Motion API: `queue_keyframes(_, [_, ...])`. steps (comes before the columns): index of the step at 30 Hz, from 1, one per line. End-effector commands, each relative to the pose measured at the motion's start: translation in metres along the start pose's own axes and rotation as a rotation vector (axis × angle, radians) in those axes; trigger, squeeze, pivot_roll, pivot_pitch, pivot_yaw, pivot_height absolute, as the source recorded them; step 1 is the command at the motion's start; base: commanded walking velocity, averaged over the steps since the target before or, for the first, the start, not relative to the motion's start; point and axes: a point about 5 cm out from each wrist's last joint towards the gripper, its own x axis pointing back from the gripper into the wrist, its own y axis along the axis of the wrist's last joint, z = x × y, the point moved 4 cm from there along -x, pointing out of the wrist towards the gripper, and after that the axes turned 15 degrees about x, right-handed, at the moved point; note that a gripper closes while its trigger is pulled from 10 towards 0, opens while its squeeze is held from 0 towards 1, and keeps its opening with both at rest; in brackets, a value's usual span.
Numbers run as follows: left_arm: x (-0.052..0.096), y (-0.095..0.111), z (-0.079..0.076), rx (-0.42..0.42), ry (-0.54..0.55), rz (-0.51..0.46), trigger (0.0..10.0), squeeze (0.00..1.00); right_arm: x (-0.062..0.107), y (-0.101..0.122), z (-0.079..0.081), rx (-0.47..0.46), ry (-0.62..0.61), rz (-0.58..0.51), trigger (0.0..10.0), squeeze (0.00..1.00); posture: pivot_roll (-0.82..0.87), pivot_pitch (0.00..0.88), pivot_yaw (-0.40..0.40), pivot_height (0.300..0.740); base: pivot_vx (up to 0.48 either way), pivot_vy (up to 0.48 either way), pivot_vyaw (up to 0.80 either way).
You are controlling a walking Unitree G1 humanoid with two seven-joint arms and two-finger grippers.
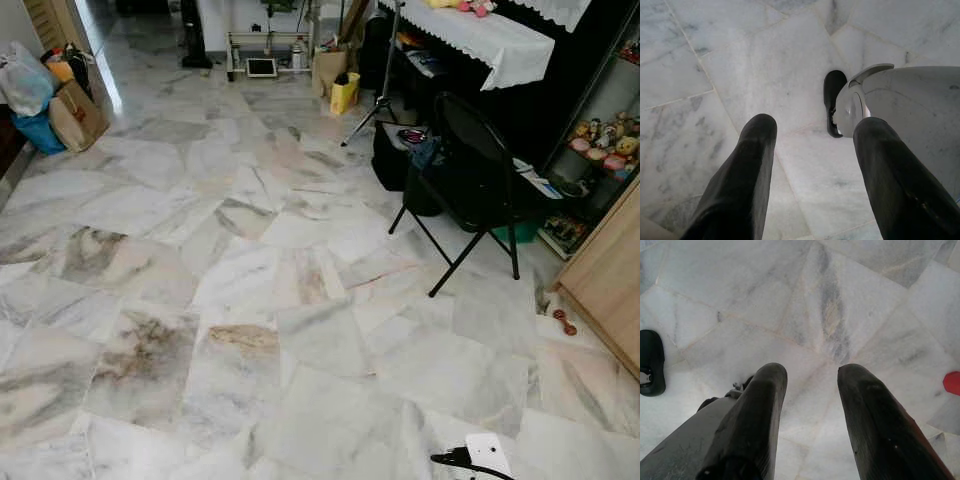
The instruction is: Hang keys on a hook
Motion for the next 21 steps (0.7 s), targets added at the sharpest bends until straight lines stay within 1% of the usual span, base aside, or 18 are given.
queue_keyframes(1, [-0.0127,0.131,-0.0618,-0.003,-0.194,-0.04,10.0,0.0,0.0001,0.0097,0.0103,-0.225,-0.015,-0.127,10.0,0.0,-0.2,0.103,0.039,0.74,0.0,0.0,0.0])
queue_keyframes(21, [-0.0127,0.131,-0.0618,-0.003,-0.194,-0.04,10.0,0.0,0.0001,0.0097,0.0103,-0.225,-0.015,-0.127,10.0,0.0,-0.2,0.103,0.039,0.74,0.0,0.0,0.0])
